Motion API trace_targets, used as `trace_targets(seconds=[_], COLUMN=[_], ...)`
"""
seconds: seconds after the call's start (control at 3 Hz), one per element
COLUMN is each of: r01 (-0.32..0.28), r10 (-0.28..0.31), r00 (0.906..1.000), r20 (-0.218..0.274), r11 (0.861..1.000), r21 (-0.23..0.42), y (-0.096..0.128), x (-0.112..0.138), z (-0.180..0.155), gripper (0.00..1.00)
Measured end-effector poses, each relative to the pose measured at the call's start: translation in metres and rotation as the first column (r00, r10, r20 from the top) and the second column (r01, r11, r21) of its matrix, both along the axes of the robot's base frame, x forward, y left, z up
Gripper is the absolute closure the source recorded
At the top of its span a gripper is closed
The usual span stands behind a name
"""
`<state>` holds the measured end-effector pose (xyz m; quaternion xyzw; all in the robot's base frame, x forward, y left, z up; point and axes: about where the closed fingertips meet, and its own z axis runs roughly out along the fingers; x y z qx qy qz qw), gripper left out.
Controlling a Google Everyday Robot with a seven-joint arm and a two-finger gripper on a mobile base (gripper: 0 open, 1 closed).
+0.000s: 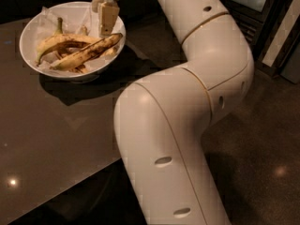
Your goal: Pick banana from white bowl
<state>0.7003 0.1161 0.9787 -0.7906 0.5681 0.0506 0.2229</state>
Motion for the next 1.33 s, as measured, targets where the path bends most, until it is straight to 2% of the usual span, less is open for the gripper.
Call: trace_targets(seconds=[0.67,1.33], r01=[-0.029,-0.039], r10=[0.028,0.029], r00=[0.9995,0.9951], r20=[-0.012,-0.094], r11=[0.996,0.994], r21=[-0.082,-0.106], y=[0.017,0.023], x=[0.003,-0.011], z=[-0.022,-0.045], gripper=[0.36,0.38])
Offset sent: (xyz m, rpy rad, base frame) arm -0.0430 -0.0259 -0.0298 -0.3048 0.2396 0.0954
